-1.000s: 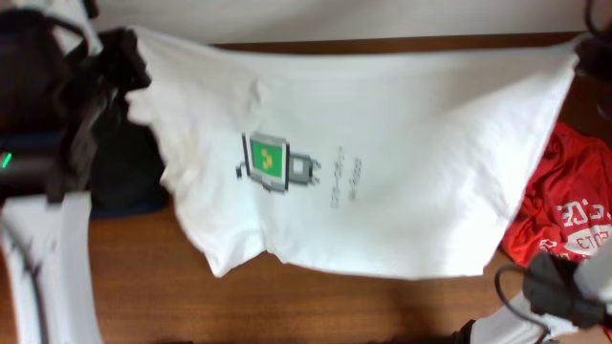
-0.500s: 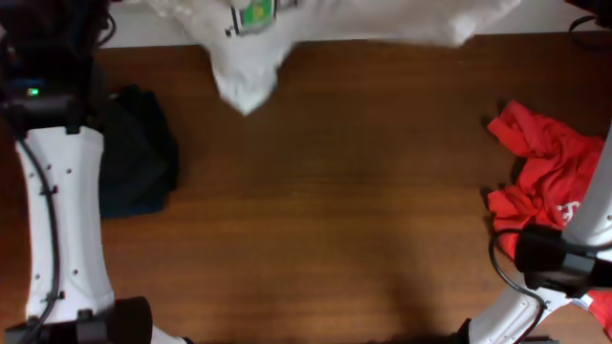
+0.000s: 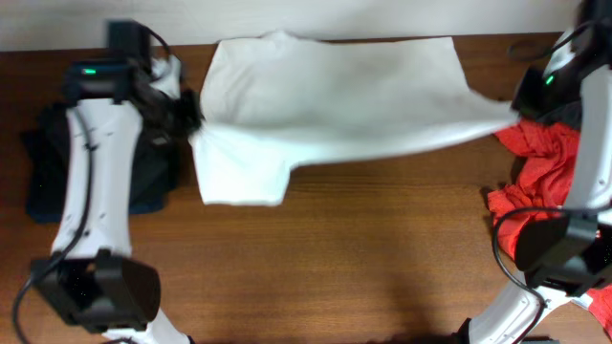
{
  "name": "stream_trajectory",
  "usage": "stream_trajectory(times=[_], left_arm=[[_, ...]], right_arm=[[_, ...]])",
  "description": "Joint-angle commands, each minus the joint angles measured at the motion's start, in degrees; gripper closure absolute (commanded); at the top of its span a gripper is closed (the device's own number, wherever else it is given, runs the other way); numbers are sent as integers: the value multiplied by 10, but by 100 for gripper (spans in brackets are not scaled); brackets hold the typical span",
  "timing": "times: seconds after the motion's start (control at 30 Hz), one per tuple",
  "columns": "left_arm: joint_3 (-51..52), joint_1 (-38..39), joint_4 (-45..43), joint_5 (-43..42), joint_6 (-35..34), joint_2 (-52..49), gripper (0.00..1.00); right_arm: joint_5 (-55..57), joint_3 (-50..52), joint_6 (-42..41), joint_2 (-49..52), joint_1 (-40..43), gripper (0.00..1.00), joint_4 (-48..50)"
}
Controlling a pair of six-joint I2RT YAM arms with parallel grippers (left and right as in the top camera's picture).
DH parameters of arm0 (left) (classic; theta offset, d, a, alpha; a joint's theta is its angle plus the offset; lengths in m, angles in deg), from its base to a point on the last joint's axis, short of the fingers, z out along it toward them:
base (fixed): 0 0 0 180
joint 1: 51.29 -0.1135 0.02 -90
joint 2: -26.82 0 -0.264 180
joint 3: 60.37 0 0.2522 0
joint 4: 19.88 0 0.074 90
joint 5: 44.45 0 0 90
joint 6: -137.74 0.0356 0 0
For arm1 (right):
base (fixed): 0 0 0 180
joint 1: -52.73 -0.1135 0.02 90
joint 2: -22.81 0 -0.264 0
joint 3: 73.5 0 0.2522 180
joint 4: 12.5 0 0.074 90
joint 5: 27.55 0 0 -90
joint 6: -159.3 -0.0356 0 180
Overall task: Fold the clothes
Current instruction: 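Lower the shirt flat with both grippers and release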
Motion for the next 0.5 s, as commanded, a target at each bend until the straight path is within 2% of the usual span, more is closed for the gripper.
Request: stream_trajectory(times=[0.0,0.1,0.27,0.47], left_arm=[[114,23,8,-20,31,0,100],[207,24,12,-13,35,2,100],[294,15,11,33,39,39,100],[363,-19,6,46,23,166,100]], right_arm=[[27,113,7,4,2,96,-3],[27,212,9,4,2,96,-3],[26,312,14,-5,10,96,23],[24,414,10,-76,36,96,61]])
